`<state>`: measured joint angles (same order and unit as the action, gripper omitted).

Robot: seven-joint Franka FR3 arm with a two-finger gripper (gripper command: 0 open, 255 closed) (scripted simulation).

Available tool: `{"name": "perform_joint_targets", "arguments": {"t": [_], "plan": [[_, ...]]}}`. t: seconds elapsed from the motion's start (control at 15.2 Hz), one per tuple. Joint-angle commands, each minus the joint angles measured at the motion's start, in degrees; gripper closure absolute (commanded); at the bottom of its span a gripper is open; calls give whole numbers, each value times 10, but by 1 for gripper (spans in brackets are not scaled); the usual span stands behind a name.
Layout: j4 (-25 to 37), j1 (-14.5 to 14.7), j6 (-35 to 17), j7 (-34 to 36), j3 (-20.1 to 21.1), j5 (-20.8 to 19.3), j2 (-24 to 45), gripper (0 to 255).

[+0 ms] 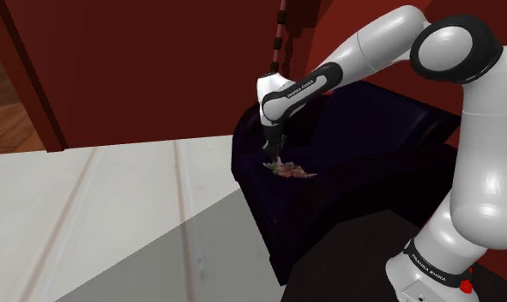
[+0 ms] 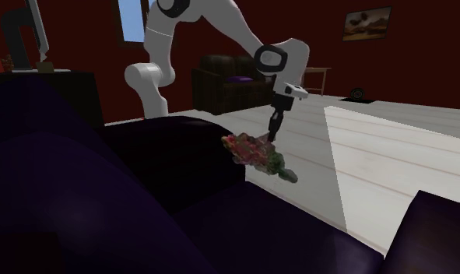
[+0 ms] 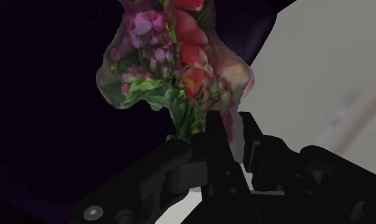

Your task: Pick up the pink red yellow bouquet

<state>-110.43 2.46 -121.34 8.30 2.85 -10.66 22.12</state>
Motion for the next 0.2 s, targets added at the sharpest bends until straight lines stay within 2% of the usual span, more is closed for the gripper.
{"name": "perform_joint_targets", "arguments": {"t": [0.0,0.13], "plan": [[3,0,13,-2,1,2,-9,255],[3,0,14,-3,1,2,-10,255]]}}
